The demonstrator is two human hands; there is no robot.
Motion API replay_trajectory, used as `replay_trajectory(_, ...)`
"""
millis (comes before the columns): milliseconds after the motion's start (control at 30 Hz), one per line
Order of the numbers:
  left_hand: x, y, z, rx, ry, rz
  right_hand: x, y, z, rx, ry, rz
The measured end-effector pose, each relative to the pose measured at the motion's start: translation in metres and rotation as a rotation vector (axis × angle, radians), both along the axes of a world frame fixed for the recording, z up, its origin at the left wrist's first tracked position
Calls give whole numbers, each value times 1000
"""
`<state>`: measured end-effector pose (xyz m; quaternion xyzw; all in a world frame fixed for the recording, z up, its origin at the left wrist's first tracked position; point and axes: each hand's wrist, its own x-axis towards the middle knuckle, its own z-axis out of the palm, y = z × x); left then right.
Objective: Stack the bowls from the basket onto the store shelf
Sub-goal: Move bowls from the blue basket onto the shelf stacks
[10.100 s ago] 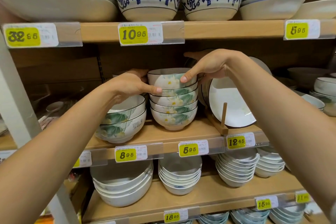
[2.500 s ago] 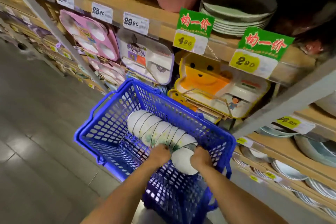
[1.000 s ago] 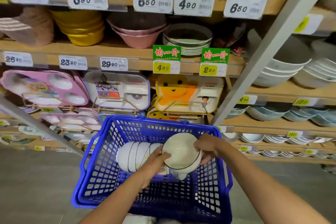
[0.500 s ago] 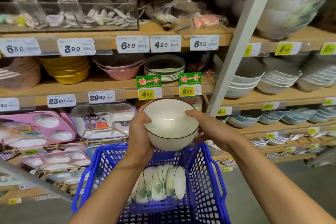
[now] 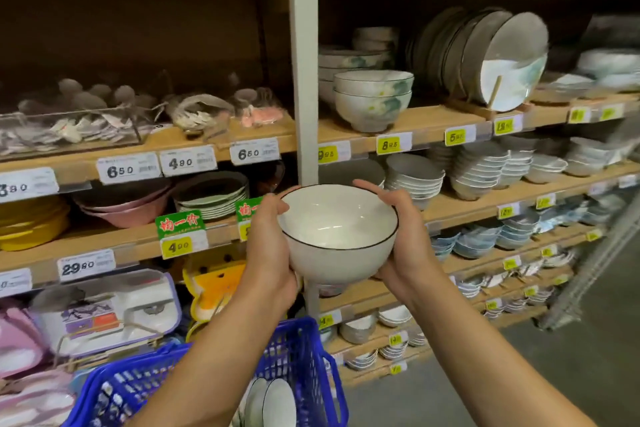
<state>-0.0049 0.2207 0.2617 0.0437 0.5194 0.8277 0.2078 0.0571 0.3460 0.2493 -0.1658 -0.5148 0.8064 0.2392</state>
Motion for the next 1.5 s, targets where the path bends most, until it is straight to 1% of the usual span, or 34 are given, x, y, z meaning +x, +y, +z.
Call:
replay_trajectory(133,35,56,16,-2,-23,8,37,55,18,0,35,-28)
replay_trajectory(333,76,131,34,5,15,15,82,129,42,54,27,-50)
replay_trajectory(467,88,174,49,1,20,-9,96,169,59,66,40,-71)
replay_trajectory(633,81,221,66,11,79,-21,95,215,75,47,72,-78)
replay_trajectory(800,49,261,71,10,110,-71,66,256,79,42,56,-105)
replay_trajectory(967,5,301,75,9,116,-64,23,295,83,35,59,-114)
replay_trajectory(1167,-49,342,84,5,203,-53,-38,335,93,-14,55,-137)
replay_trajectory(1300,-72,367,76,24,266,33,-70,353,91,-76,34,-141)
replay_trajectory(1500,-94,386,56,-4,209,158,-113,373,79,-43,-7,-187)
